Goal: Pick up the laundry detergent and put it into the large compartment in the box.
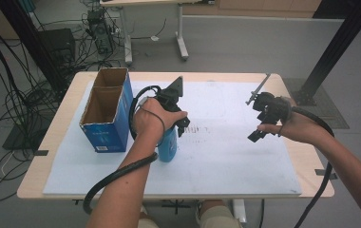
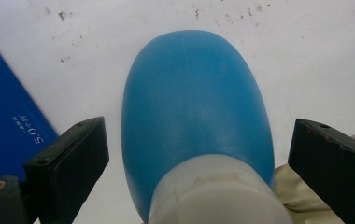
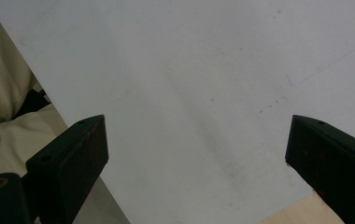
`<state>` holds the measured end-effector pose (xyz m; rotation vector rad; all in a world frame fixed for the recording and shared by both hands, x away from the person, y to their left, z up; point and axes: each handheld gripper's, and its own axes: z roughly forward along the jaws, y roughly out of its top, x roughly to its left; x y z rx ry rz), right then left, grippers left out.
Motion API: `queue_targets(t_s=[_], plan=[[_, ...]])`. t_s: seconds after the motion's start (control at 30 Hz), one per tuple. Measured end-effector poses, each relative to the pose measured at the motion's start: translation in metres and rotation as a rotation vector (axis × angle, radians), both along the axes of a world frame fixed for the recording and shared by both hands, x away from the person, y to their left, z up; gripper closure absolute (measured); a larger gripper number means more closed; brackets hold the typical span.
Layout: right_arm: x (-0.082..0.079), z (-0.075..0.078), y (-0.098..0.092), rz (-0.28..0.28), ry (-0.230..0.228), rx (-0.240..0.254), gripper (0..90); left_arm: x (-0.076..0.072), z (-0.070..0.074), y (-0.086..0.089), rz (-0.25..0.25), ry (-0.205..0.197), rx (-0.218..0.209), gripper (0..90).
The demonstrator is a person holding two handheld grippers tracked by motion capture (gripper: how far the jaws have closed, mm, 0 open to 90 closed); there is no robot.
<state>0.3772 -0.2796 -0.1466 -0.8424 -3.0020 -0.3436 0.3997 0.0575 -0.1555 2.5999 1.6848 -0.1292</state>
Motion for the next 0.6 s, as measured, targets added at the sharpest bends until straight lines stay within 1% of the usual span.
queue_targets(t_s=[0.6], plan=[[0.0002,-0.0024,0.0001,0.0,0.005,-0.004,5.8,0.0002,-0.004,-0.0016,-0.002,0.004,0.003,5.7]])
